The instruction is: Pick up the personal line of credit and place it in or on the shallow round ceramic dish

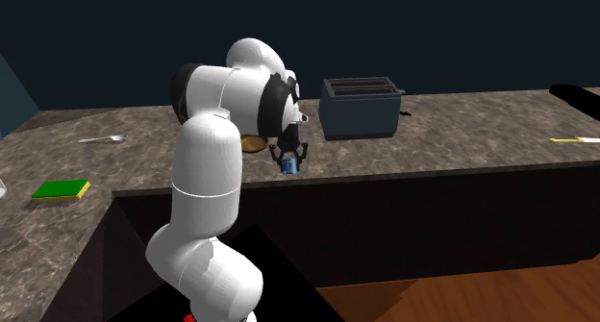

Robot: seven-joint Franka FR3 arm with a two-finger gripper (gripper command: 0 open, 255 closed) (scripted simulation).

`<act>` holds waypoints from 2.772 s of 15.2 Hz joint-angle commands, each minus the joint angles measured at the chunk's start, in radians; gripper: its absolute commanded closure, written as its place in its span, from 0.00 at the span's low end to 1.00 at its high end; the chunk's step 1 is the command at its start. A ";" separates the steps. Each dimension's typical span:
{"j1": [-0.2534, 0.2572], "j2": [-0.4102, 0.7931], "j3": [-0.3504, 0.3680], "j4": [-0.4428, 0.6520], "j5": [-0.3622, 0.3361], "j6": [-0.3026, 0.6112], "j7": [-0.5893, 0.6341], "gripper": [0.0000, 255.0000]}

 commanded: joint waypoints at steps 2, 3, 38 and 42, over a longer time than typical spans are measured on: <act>0.000 0.000 0.000 -0.001 0.000 0.000 0.000 1.00; 0.000 -0.007 0.001 0.004 0.002 -0.010 -0.003 1.00; 0.288 0.291 0.084 0.770 0.037 -0.515 0.226 1.00; 0.277 0.285 0.083 0.704 0.040 -0.457 0.229 1.00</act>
